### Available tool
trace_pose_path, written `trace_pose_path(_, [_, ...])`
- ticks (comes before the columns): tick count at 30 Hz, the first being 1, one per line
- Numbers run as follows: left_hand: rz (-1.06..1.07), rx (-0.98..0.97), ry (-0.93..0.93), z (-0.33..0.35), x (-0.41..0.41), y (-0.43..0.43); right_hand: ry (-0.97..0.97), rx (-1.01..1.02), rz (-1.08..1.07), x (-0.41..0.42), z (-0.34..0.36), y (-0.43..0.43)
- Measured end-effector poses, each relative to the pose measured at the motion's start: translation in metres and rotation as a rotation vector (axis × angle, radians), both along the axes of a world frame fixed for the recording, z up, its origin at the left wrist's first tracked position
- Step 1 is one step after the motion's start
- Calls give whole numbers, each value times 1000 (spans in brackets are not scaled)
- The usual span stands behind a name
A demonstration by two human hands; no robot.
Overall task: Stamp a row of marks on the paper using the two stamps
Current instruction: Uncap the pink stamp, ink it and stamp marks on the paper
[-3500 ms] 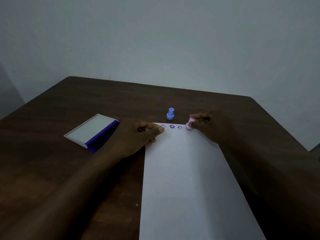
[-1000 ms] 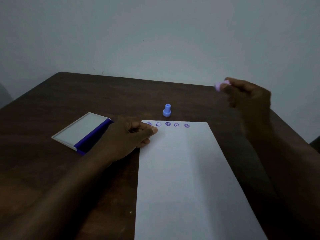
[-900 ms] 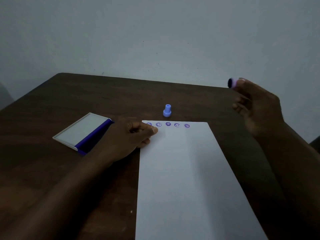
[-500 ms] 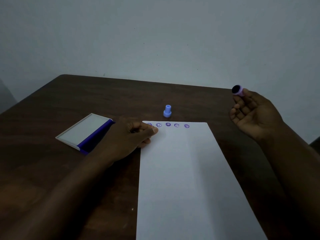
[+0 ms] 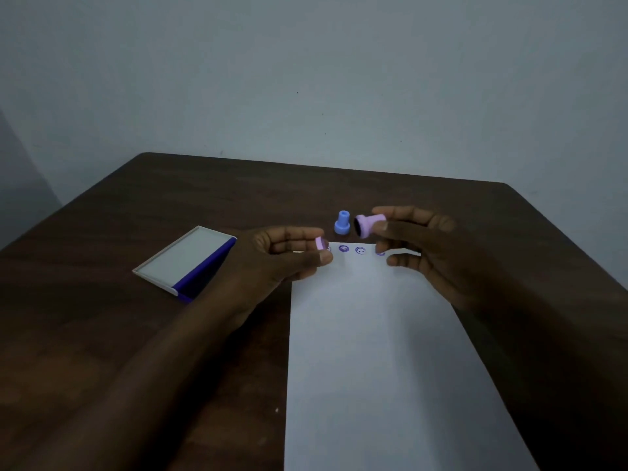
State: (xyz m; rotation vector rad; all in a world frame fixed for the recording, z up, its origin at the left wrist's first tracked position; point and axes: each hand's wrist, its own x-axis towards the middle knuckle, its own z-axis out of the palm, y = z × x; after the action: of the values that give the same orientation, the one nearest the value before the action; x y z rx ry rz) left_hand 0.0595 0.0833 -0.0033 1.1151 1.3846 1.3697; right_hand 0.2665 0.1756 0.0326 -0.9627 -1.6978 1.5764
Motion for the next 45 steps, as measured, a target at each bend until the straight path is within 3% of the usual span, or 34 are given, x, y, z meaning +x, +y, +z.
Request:
trace_pose_path(9, [42, 52, 81, 1, 3, -4, -113, 71, 46, -18, -9, -11])
trace_pose_path(45, [70, 141, 177, -2, 3, 1, -74, 120, 74, -23, -21, -11])
